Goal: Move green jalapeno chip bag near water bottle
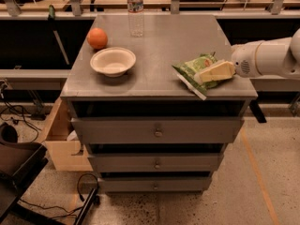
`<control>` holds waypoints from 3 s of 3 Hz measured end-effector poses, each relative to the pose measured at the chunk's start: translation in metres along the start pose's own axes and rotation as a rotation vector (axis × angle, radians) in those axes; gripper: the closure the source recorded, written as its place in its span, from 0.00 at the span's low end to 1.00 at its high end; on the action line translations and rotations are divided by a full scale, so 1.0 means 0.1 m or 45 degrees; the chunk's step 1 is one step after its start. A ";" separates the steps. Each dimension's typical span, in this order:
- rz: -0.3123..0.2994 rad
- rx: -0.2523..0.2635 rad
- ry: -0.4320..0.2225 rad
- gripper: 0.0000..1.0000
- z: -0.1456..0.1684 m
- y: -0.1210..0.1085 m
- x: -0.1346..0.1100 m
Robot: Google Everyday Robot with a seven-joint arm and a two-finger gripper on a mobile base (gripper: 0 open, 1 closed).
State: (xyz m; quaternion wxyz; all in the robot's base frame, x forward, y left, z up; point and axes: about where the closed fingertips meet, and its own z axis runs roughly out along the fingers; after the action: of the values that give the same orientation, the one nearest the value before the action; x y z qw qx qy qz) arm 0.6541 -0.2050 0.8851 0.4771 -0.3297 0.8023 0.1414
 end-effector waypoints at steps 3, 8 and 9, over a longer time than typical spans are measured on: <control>0.011 -0.089 -0.013 0.64 0.23 0.26 0.08; -0.097 0.038 -0.089 1.00 0.06 0.08 -0.62; -0.182 0.139 -0.150 1.00 -0.17 -0.16 -1.19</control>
Offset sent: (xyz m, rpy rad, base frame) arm -0.0055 0.0363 -0.0333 0.0408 0.0372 0.0665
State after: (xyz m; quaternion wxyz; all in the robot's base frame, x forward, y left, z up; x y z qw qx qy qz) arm 0.6924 -0.1791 0.9975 0.5494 -0.3509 0.7538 0.0822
